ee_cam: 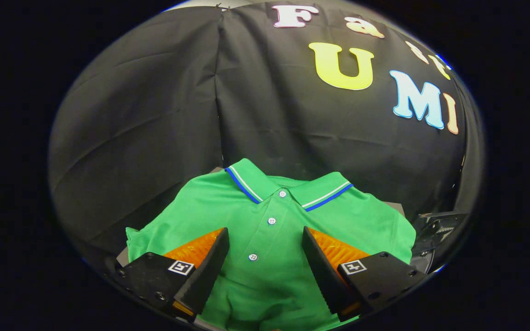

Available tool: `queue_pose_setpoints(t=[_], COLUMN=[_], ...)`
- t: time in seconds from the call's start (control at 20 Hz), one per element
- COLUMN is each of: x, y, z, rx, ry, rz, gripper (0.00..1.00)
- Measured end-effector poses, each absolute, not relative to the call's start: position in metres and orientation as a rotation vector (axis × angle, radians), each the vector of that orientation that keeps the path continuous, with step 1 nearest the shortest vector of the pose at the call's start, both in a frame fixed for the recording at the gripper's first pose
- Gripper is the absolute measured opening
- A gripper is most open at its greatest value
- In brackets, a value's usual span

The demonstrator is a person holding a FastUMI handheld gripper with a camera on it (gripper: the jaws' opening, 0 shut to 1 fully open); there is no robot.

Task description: Put the clothes into the washing machine and then close the washing machine lid.

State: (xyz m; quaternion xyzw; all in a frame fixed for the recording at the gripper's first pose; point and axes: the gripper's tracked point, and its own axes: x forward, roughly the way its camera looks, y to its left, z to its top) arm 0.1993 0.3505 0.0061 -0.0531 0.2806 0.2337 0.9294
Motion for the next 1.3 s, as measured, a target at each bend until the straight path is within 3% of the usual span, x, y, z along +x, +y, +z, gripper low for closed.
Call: queue_pose_setpoints(t=[0.3, 0.4, 0.6, 0.75, 0.8, 1.3], x=[0.201, 0.201, 0.205, 0.205, 0.203, 0.193], y=[0.35, 0.35, 0.352, 0.353, 0.354, 0.347], z=[-0.002, -0.003, 0.001, 0.006, 0.001, 0.03], rx=[-0.126, -0.106, -0.111, -0.186, -0.213, -0.06], ry=[0.607, 0.615, 0.595, 0.559, 0.545, 0.462], rz=[0.47, 0.461, 0.442, 0.456, 0.467, 0.524], gripper=[0.99, 0.84, 0.22, 0.18, 0.02, 0.01])
